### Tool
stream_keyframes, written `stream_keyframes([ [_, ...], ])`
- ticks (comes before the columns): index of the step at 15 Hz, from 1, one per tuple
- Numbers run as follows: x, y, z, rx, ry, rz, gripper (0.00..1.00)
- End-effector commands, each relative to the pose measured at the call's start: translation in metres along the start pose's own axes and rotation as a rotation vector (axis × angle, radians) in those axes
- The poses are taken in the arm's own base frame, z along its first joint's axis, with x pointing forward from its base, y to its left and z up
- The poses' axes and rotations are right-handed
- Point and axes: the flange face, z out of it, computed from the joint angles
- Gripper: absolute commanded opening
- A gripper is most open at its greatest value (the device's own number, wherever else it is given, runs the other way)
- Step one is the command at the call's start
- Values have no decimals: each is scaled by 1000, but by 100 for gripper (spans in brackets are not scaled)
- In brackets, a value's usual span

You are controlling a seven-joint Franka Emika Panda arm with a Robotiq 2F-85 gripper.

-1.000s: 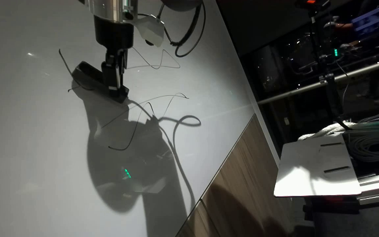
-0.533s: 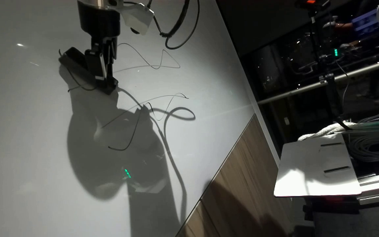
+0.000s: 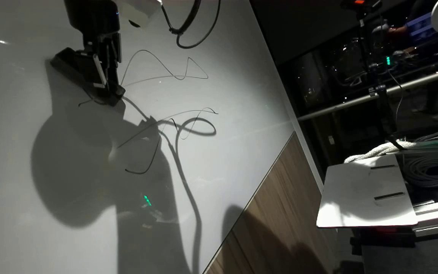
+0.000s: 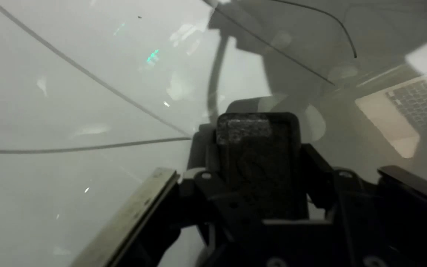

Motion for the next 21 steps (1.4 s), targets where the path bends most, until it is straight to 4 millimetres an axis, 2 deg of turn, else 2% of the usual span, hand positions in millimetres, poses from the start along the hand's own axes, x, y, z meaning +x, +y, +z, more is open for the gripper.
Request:
stream_keyframes([
  [1, 35, 9, 19, -42, 25, 8, 29],
  [6, 47, 5, 31, -59, -30, 19, 29],
  [8, 51, -2, 35, -53, -45, 27, 29],
  [13, 59, -49, 51, -15, -64, 12, 29],
  [16, 62, -67, 61, -1, -70, -8, 29],
  [17, 63, -68, 65, -3, -75, -13, 29],
  [19, 61, -56, 70, -25, -91, -15, 29],
  [21, 54, -30, 71, -44, -110, -5, 29],
])
